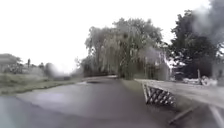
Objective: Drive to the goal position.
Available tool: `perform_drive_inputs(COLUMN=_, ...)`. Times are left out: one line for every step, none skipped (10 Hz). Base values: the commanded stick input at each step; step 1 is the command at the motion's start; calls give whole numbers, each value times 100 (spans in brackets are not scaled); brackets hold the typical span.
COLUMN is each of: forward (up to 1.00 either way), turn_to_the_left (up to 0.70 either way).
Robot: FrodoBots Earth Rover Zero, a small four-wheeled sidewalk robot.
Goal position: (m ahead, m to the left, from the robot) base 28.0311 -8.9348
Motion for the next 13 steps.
perform_drive_inputs(forward=85, turn_to_the_left=0)
perform_drive_inputs(forward=85, turn_to_the_left=0)
perform_drive_inputs(forward=85, turn_to_the_left=0)
perform_drive_inputs(forward=85, turn_to_the_left=0)
perform_drive_inputs(forward=85, turn_to_the_left=0)
perform_drive_inputs(forward=85, turn_to_the_left=0)
perform_drive_inputs(forward=85, turn_to_the_left=0)
perform_drive_inputs(forward=85, turn_to_the_left=0)
perform_drive_inputs(forward=85, turn_to_the_left=0)
perform_drive_inputs(forward=85, turn_to_the_left=0)
perform_drive_inputs(forward=85, turn_to_the_left=0)
perform_drive_inputs(forward=85, turn_to_the_left=0)
perform_drive_inputs(forward=85, turn_to_the_left=0)
